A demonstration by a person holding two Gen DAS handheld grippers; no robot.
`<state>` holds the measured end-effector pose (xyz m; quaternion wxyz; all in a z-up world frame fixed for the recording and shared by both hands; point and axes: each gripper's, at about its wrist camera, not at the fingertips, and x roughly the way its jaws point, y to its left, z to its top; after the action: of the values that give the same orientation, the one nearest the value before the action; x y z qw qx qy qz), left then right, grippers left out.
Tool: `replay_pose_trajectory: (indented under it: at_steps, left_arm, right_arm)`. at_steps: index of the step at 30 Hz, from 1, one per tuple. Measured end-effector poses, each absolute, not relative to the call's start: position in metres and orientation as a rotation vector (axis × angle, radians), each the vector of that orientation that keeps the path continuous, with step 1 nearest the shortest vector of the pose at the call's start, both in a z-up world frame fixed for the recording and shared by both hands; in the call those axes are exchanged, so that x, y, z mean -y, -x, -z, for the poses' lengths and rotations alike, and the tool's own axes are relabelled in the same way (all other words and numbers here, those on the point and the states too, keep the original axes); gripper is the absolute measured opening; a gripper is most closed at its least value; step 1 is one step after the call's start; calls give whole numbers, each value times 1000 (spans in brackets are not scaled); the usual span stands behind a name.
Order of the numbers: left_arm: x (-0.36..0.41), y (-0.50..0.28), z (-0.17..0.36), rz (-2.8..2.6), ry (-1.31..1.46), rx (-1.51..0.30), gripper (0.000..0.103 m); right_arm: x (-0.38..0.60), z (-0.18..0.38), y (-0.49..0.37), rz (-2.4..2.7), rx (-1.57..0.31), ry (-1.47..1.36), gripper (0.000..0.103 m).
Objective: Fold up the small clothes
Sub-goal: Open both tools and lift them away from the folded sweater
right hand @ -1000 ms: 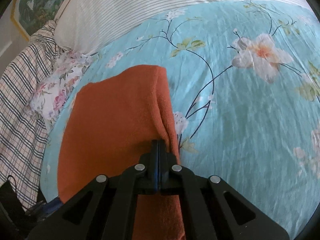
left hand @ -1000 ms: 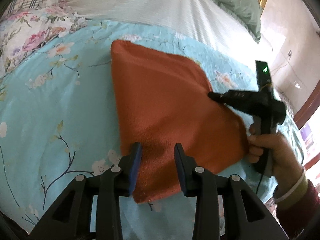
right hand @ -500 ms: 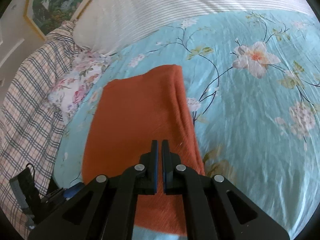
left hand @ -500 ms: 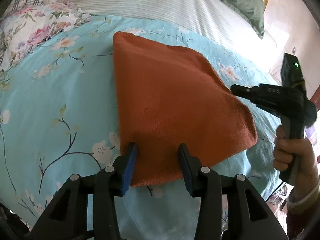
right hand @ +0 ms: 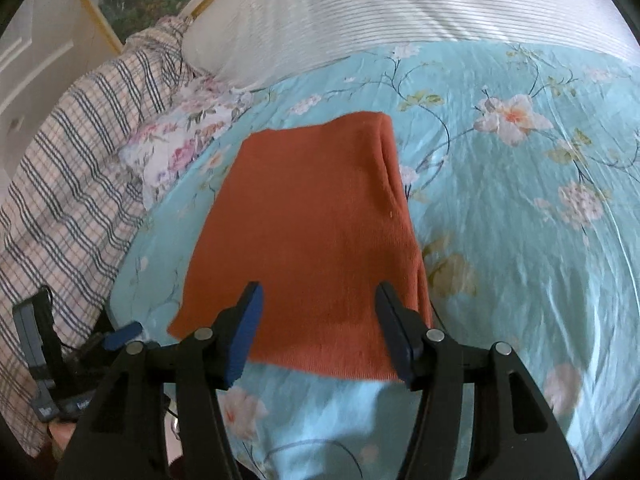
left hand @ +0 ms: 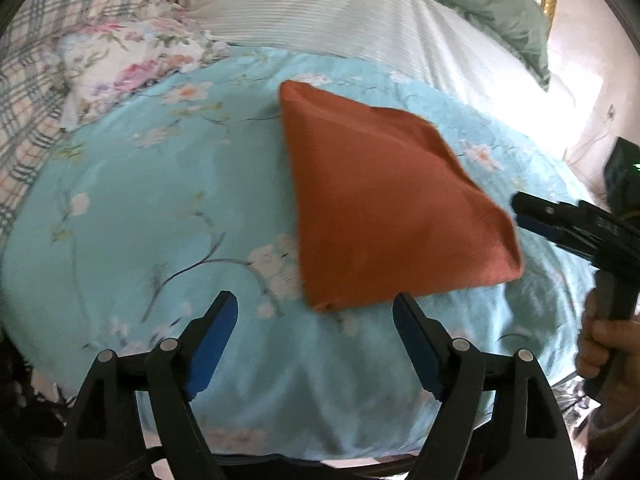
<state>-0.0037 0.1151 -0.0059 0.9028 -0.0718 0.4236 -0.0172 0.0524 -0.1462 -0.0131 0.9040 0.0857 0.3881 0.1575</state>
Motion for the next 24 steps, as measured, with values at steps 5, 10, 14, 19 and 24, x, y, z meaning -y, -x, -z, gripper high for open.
replay_pose_trajectory:
  at_steps: [5,10,14,19,24]
  left_arm:
    - [-120,12,10,-6,119,-895,81]
    - [-116,11,10,-31,75,-909,81]
    - [-111,10,6,-42,36,-905,81]
    - [-106,10,0,-66,-7,-906,82]
    - [-105,10,-5,-87,-33,-909,82]
  right_arm:
    - [143,21,-37,-305,-819,-116,60]
    - [148,24,-26,-290,-824,-93,60]
    - [150,23,-17,-276,-820,-66,69]
    - [147,25,-12,-289,-829,-53,77]
    - [139,23,-9,-306,-829,-34,78]
